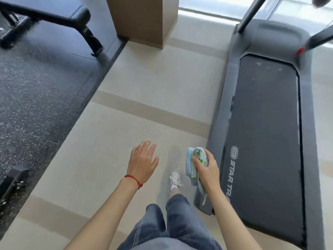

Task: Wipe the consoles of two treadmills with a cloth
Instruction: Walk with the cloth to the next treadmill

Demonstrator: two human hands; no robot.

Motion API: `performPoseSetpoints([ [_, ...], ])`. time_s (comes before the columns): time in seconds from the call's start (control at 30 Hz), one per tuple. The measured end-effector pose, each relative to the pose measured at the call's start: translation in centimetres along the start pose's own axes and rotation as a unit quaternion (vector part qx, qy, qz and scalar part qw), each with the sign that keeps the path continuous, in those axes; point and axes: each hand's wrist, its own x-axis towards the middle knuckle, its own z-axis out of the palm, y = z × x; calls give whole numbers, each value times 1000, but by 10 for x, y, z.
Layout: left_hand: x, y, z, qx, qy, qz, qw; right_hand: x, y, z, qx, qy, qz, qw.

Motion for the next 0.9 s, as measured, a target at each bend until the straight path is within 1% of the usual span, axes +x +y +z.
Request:
performPoseSetpoints([
  [0.17, 99, 10, 7, -6, -3, 20, 1000, 87, -29, -13, 6, 28, -3, 1000],
  [0.5, 287, 46, -17, -1, 11, 60, 998, 237, -122, -60, 30, 68, -18, 997],
  [0.7, 390, 48, -16, 7, 1, 96, 995, 321, -164, -68, 40, 82, -22, 996],
  [0.9, 518, 38, -15, 1, -7, 116, 993, 424, -213, -67, 63, 110, -18, 992],
])
